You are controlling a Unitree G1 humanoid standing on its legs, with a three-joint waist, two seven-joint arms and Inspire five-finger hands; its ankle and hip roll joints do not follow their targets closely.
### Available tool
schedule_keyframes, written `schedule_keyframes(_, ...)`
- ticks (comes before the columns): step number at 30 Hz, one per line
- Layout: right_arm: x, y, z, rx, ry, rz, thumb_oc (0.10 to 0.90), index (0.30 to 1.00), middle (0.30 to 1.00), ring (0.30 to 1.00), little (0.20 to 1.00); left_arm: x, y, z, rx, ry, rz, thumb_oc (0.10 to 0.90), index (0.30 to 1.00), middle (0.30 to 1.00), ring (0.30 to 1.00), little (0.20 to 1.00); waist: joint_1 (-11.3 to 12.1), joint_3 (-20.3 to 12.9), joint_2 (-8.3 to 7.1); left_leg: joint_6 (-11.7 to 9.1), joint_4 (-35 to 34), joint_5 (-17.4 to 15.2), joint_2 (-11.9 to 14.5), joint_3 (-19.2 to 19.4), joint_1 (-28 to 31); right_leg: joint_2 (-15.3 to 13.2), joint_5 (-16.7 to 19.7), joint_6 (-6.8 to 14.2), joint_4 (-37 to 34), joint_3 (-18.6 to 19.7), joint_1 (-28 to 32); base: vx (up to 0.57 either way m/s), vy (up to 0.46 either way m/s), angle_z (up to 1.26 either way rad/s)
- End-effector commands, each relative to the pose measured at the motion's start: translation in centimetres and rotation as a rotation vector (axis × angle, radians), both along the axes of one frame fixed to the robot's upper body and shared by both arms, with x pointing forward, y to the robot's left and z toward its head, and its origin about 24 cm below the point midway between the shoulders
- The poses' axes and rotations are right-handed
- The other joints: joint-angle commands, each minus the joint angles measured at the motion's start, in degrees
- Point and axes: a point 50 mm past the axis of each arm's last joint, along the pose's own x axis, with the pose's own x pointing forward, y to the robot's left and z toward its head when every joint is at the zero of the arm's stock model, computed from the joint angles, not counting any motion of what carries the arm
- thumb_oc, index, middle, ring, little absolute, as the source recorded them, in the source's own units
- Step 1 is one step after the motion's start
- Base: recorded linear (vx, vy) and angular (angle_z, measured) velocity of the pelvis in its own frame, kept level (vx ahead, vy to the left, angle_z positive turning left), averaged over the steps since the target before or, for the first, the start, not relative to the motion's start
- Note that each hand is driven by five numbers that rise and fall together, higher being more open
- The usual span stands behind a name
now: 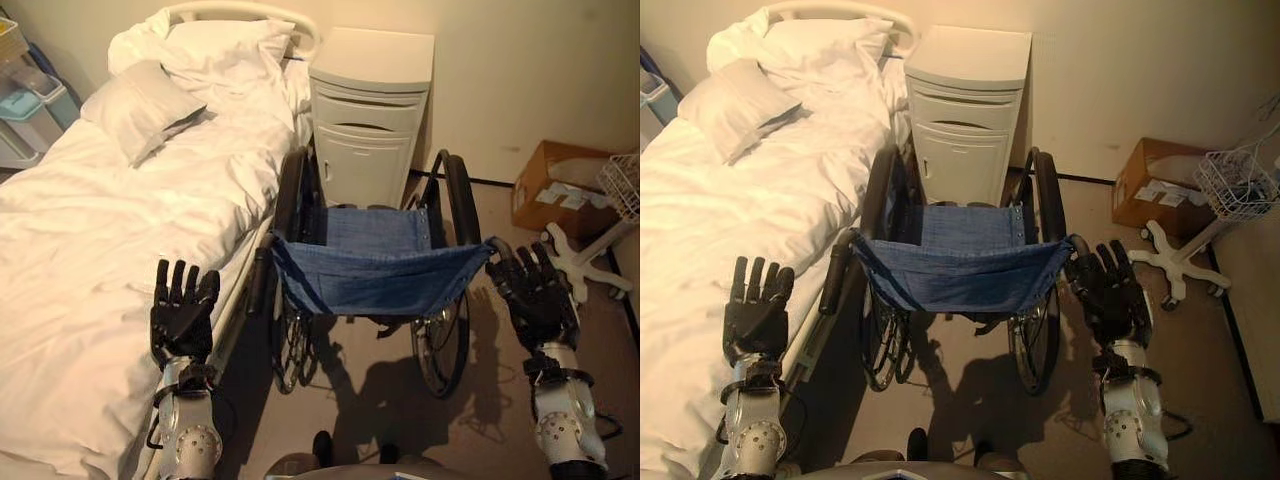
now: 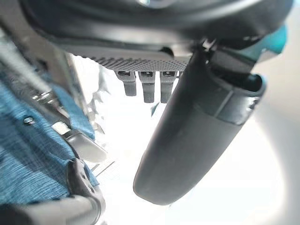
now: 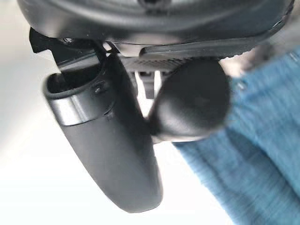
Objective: Push the wheelchair next to the bed
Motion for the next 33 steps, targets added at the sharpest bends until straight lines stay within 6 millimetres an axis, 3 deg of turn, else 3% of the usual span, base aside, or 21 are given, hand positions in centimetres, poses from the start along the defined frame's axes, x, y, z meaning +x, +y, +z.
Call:
schedule_keyframes(1,1.3,-0.9,1.3,0.19,-0.214,0.005,0.8,0.9,0.9,0.9,0.9,1.6,0.4,2.3,0.025,-0.219,-0.074,0.8,0.9,0.9,0.9,0.9,1.5,-2.5,-0.99,-1.2,0.9,-7.7,-0.6,0.4,2.7,-0.4,-1.8,0.7,4.8,-0.8,-2.5,0.0,0.0,0.0)
schedule_keyframes(6,0.7,-0.9,-1.3,0.384,-0.181,-0.018,0.8,0.9,0.9,0.9,0.9,1.1,0.4,0.3,-0.022,-0.186,-0.108,0.8,0.9,0.9,0.9,0.9,1.6,-2.7,-0.82,-1.3,0.9,-7.8,-0.6,0.5,2.9,-0.4,-1.8,0.7,4.4,-0.8,-2.1,0.0,0.0,0.0)
schedule_keyframes(10,-0.1,-0.5,-3.9,0.648,-0.183,-0.046,0.8,0.9,0.9,0.9,0.9,0.6,0.0,-1.7,-0.081,-0.183,-0.178,0.8,0.9,0.9,0.9,0.9,1.8,-2.8,-0.67,-1.5,0.9,-8.0,-0.5,0.4,3.3,-0.2,-1.8,0.6,4.3,-0.6,-1.7,0.0,0.0,0.0)
schedule_keyframes(16,-0.3,0.7,-5.3,0.824,-0.172,-0.04,0.8,0.9,0.9,0.9,0.9,0.0,-0.4,-3.3,-0.132,-0.145,-0.192,0.8,0.9,0.9,0.9,0.9,1.8,-3.0,-0.64,-1.5,1.0,-8.2,-0.5,0.4,3.5,-0.1,-1.9,0.5,4.4,-0.6,-1.5,0.0,-0.001,-0.01)
schedule_keyframes(21,-0.9,2.6,-6.6,1.151,-0.263,-0.062,0.8,0.9,0.9,0.9,0.9,-1.2,-1.2,-5.7,-0.201,-0.064,-0.203,0.8,0.9,0.9,0.9,0.9,1.6,-3.2,-0.5,-1.2,1.3,-8.5,-0.5,0.4,3.7,0.1,-2.2,0.4,4.6,-0.2,-1.3,0.0,-0.003,-0.01)
schedule_keyframes(25,-1.2,3.3,-7.1,1.209,-0.265,-0.051,0.8,0.9,0.9,0.9,0.9,-1.7,-1.4,-6.4,-0.218,-0.041,-0.212,0.8,0.9,0.9,0.9,0.9,1.7,-3.3,-0.45,-1.1,1.3,-8.7,-0.6,0.2,3.8,0.2,-2.2,0.4,4.5,0.0,-1.2,0.0,-0.006,-0.03)
schedule_keyframes(33,-2.7,4.7,-9.7,1.189,-0.01,-0.101,0.8,0.9,0.9,0.9,0.9,-3.2,-2.7,-8.4,-0.26,0.079,-0.244,0.8,0.9,0.9,0.9,0.9,1.5,-3.2,-0.09,-0.9,1.8,-8.8,-0.8,0.2,3.9,0.3,-2.2,0.3,5.0,0.3,-1.2,0.0,0.001,-0.02)
